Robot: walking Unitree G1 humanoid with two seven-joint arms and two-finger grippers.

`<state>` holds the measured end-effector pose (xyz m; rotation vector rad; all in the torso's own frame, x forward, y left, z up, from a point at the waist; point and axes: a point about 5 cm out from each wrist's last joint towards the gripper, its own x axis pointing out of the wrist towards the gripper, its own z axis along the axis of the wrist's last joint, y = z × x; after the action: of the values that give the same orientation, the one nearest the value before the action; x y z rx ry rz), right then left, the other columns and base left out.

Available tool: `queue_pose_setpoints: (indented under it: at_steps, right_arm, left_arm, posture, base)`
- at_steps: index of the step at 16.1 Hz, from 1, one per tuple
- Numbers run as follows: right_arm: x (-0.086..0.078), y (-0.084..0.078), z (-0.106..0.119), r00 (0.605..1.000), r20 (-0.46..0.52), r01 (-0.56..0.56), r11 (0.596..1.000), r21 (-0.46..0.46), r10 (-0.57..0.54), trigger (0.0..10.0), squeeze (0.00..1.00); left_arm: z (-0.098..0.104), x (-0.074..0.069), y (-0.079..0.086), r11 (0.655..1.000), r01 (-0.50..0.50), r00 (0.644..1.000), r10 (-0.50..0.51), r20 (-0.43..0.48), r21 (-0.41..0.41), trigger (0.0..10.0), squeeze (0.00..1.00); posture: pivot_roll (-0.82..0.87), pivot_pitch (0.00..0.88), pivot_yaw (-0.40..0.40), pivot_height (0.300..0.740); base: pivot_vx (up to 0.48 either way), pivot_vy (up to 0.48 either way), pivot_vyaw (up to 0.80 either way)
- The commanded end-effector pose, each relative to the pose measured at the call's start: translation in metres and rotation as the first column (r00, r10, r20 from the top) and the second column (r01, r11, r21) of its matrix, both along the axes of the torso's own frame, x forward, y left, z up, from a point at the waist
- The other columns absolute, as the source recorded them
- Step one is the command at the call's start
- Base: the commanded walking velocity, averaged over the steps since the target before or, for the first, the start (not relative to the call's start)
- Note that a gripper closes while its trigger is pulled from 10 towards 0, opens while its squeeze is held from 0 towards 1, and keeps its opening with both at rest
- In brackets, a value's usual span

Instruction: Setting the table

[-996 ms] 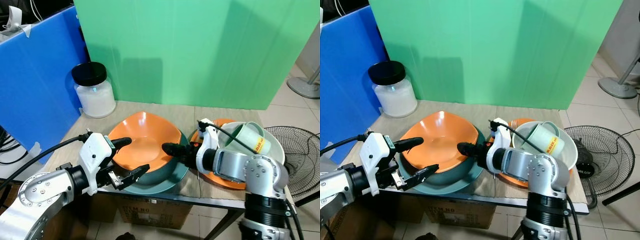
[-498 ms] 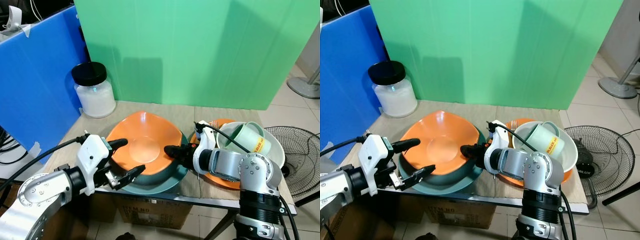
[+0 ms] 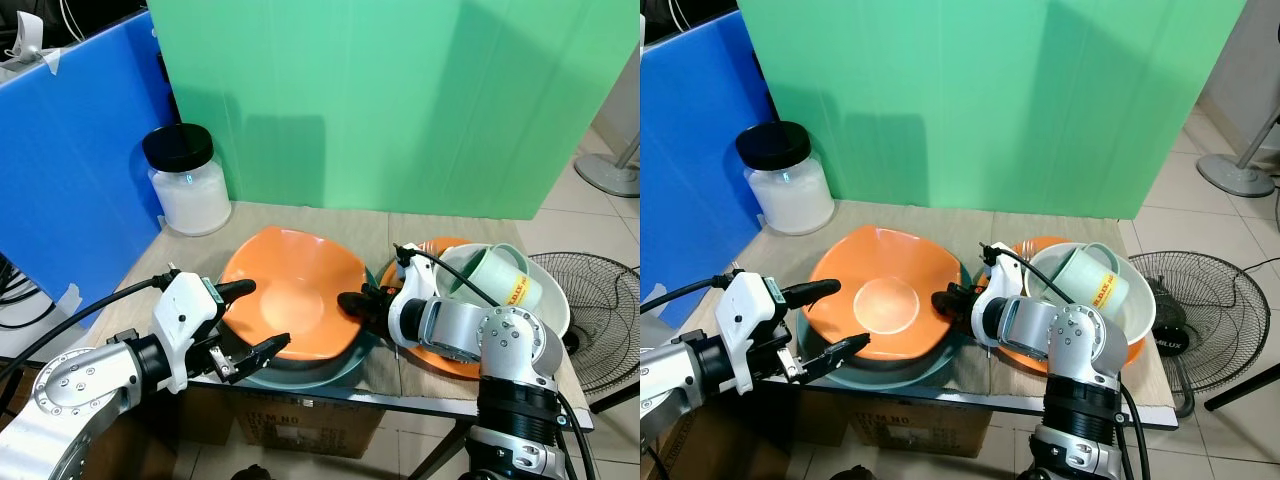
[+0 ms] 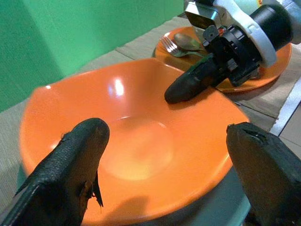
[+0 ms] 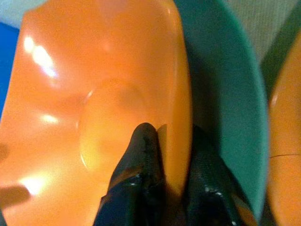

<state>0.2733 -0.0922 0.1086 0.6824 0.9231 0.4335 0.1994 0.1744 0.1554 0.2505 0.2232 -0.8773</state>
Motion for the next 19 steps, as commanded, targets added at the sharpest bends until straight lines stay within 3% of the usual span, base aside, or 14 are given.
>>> queue_pose_setpoints:
  at_steps: [1, 6, 9, 11, 13, 14, 15, 16, 18, 19]
  right_arm:
    - [0.003, 0.002, 0.004, 1.0, 0.012, 0.021, 1.0, 0.014, -0.021, 0.0, 0.0]
    - [0.011, 0.002, 0.018, 0.99, 0.119, 0.07, 0.993, 0.09, -0.081, 0.0, 0.0]
    - [0.019, -0.002, 0.057, 0.925, 0.349, 0.086, 0.978, 0.189, -0.149, 0.0, 0.0]
    - [0.021, -0.01, 0.067, 0.899, 0.387, 0.122, 0.965, 0.232, -0.206, 0.0, 0.0]
    - [0.019, -0.024, 0.082, 0.843, 0.476, 0.15, 0.959, 0.241, -0.251, 0.0, 0.0]
    - [0.016, -0.031, 0.092, 0.797, 0.54, 0.165, 0.958, 0.236, -0.271, 0.0, 0.0]
    - [0.01, -0.039, 0.107, 0.726, 0.624, 0.187, 0.956, 0.226, -0.29, 0.0, 0.0]
    - [0.005, -0.047, 0.117, 0.674, 0.665, 0.235, 0.947, 0.22, -0.322, 10.0, 0.0]
    - [-0.004, -0.058, 0.126, 0.587, 0.757, 0.306, 0.944, 0.121, -0.288, 10.0, 0.0]
    - [-0.008, -0.061, 0.128, 0.566, 0.779, 0.336, 0.938, 0.082, -0.27, 10.0, 0.0]
  left_arm:
    - [0.007, -0.001, -0.002, 1.0, 0.016, 1.0, -0.016, 0.025, 0.003, 10.0, 0.77]
    - [0.009, -0.001, -0.001, 1.0, 0.008, 0.999, -0.008, 0.043, 0.0, 10.0, 0.77]
    - [0.018, 0.005, -0.003, 1.0, 0.005, 0.997, -0.003, 0.074, -0.018, 10.0, 0.77]
    - [0.023, 0.007, -0.004, 0.999, 0.004, 0.996, 0.0, 0.091, -0.039, 10.0, 0.76]
    - [0.029, 0.009, -0.009, 0.997, 0.012, 0.993, -0.003, 0.117, -0.073, 10.0, 0.76]
    - [0.031, 0.011, -0.013, 0.995, 0.021, 0.991, -0.008, 0.132, -0.094, 10.0, 0.76]
    - [0.034, 0.013, -0.021, 0.992, 0.035, 0.989, -0.017, 0.147, -0.12, 10.0, 0.76]
    - [0.035, 0.015, -0.031, 0.988, 0.052, 0.987, -0.029, 0.157, -0.142, 10.0, 0.75]
    - [0.033, 0.019, -0.041, 0.984, 0.043, 0.987, -0.015, 0.163, -0.172, 10.0, 0.72]
    - [0.031, 0.022, -0.046, 0.985, 0.02, 0.986, 0.009, 0.164, -0.171, 10.0, 0.69]
  posture:
    - [0.15, 0.0, -0.005, 0.74]
    - [0.15, 0.0, -0.002, 0.74]
    - [0.15, 0.0, -0.001, 0.74]
    - [0.15, 0.0, -0.001, 0.74]
    - [0.15, 0.0, 0.003, 0.74]
    - [0.14, 0.0, 0.013, 0.74]
    - [0.14, 0.0, 0.018, 0.74]
    - [0.14, 0.0, 0.018, 0.74]
    - [0.13, 0.0, 0.027, 0.74]
    - [0.11, 0.0, 0.034, 0.74]
  base:
    - [0.0, 0.0, 0.0]
    - [0.0, 0.0, 0.0]
    - [0.0, 0.0, 0.0]
    - [0.0, 0.0, 0.0]
    - [0.0, 0.0, 0.0]
    - [0.0, 0.0, 0.0]
    - [0.0, 0.0, 0.0]
    - [0.0, 0.0, 0.0]
    - [0.0, 0.0, 0.0]
    - [0.0, 0.0, 0.0]
